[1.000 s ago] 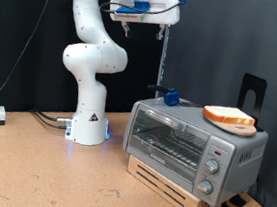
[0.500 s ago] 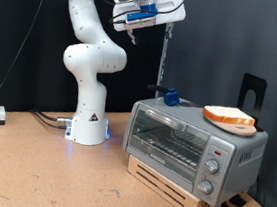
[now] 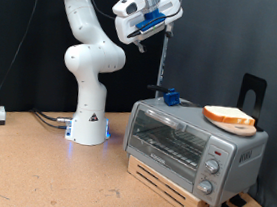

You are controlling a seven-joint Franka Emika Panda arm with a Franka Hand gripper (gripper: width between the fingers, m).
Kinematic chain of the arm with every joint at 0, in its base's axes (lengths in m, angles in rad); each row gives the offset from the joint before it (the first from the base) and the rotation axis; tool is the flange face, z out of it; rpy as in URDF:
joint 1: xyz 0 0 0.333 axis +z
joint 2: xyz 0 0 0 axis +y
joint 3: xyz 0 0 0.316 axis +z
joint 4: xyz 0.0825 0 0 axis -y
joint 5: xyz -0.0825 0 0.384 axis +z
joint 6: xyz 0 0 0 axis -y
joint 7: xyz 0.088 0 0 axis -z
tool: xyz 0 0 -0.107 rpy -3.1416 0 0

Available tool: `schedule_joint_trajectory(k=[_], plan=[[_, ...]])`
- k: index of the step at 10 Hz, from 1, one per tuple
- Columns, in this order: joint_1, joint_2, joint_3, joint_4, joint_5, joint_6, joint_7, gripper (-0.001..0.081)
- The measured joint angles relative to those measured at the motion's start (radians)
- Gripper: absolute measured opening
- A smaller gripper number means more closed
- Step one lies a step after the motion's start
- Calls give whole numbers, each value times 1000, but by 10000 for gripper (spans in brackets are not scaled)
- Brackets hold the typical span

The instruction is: Make a piece of toast with the oven

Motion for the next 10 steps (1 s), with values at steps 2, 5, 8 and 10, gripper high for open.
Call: schedule_joint_trajectory(k=[2,5,8,10], plan=[[9,-1,-15,-11,39,1,-75,809],[12,18,-32,-103,37,123,-185,809],[9,58,-47,-157,28,173,-229,809],[-8,74,-45,-167,2,174,-212,809]])
